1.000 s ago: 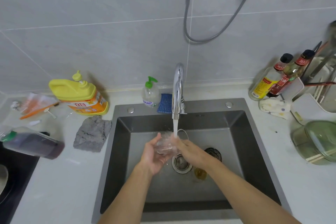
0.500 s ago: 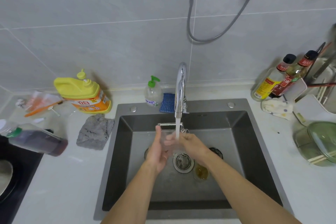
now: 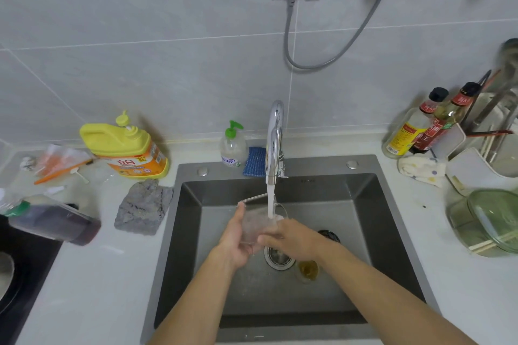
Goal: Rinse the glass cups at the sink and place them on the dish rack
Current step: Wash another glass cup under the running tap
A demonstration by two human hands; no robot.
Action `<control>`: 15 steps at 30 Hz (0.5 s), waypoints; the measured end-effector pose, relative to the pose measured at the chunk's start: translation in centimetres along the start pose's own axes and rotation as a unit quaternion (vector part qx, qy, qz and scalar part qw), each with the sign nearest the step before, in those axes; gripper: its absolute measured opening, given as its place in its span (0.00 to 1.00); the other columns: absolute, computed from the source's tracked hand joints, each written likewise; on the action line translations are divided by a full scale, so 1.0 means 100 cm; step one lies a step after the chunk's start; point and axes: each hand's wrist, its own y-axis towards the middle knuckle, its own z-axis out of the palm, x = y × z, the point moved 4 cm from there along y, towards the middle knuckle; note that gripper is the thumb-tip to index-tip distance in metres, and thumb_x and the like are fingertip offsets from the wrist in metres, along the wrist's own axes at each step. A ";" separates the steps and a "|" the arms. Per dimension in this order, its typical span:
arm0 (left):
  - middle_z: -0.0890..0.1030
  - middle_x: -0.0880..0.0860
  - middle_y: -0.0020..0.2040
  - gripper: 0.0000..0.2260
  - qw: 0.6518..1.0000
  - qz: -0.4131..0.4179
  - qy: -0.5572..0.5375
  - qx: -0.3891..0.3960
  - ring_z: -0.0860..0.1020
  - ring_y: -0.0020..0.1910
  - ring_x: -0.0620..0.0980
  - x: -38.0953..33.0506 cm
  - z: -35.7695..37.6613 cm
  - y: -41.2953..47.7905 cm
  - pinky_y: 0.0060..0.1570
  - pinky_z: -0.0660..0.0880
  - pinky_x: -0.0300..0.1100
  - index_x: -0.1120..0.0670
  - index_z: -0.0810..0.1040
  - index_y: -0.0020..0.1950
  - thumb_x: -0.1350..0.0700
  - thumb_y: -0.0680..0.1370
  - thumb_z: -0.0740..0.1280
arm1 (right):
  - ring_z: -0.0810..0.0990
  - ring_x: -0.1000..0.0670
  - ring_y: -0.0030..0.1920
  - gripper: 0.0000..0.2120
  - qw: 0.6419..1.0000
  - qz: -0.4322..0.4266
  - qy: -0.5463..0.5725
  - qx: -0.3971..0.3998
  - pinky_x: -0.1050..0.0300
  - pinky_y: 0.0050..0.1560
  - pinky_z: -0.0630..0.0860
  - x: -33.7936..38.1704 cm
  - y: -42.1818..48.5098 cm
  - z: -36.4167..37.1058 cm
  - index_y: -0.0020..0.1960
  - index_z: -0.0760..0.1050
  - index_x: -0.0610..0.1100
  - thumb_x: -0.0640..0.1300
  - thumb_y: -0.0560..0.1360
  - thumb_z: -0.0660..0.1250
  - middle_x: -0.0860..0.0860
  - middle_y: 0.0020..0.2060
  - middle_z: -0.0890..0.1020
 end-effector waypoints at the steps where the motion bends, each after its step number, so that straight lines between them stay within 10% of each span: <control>1: 0.86 0.63 0.58 0.31 1.000 0.005 -0.005 0.002 0.86 0.40 0.56 0.000 -0.002 0.002 0.37 0.85 0.47 0.61 0.83 0.65 0.34 0.78 0.67 | 0.80 0.61 0.44 0.12 1.000 0.010 -0.026 -0.009 0.43 0.75 0.66 -0.003 -0.001 0.000 0.47 0.79 0.66 0.61 0.84 0.60 0.60 0.37 0.81; 4: 0.85 0.63 0.62 0.32 0.999 0.026 0.017 0.028 0.83 0.56 0.57 0.003 0.006 -0.006 0.63 0.78 0.50 0.60 0.83 0.67 0.36 0.75 0.72 | 0.83 0.61 0.42 0.14 0.994 0.035 0.081 -0.069 0.47 0.71 0.72 -0.002 0.006 -0.005 0.41 0.82 0.62 0.59 0.82 0.63 0.60 0.35 0.85; 7: 0.86 0.63 0.57 0.26 0.998 0.047 0.022 0.035 0.86 0.55 0.56 0.005 0.011 -0.007 0.62 0.77 0.49 0.62 0.85 0.60 0.40 0.78 0.69 | 0.86 0.52 0.56 0.13 0.958 0.079 0.265 -0.072 0.43 0.70 0.75 0.003 0.007 -0.004 0.52 0.87 0.53 0.58 0.79 0.68 0.54 0.50 0.89; 9: 0.86 0.64 0.57 0.28 0.999 0.051 -0.001 0.018 0.87 0.51 0.58 0.000 0.009 -0.007 0.54 0.82 0.50 0.63 0.83 0.62 0.40 0.76 0.72 | 0.84 0.54 0.59 0.15 0.980 0.047 0.186 -0.050 0.44 0.77 0.68 0.002 0.003 -0.005 0.59 0.85 0.54 0.60 0.81 0.65 0.54 0.52 0.88; 12: 0.86 0.64 0.55 0.27 0.999 0.027 -0.037 0.015 0.86 0.37 0.57 -0.003 0.012 -0.015 0.31 0.82 0.45 0.62 0.80 0.66 0.41 0.79 0.72 | 0.82 0.57 0.60 0.17 0.993 0.016 -0.102 -0.051 0.39 0.76 0.28 -0.006 -0.002 -0.006 0.61 0.82 0.56 0.62 0.84 0.58 0.57 0.38 0.84; 15: 0.87 0.60 0.53 0.26 0.999 0.034 -0.007 0.020 0.84 0.35 0.52 0.000 0.007 -0.009 0.40 0.81 0.43 0.59 0.85 0.63 0.39 0.77 0.71 | 0.82 0.61 0.47 0.15 0.994 0.031 -0.063 -0.079 0.42 0.78 0.38 -0.004 0.003 -0.007 0.51 0.84 0.51 0.56 0.84 0.62 0.57 0.27 0.77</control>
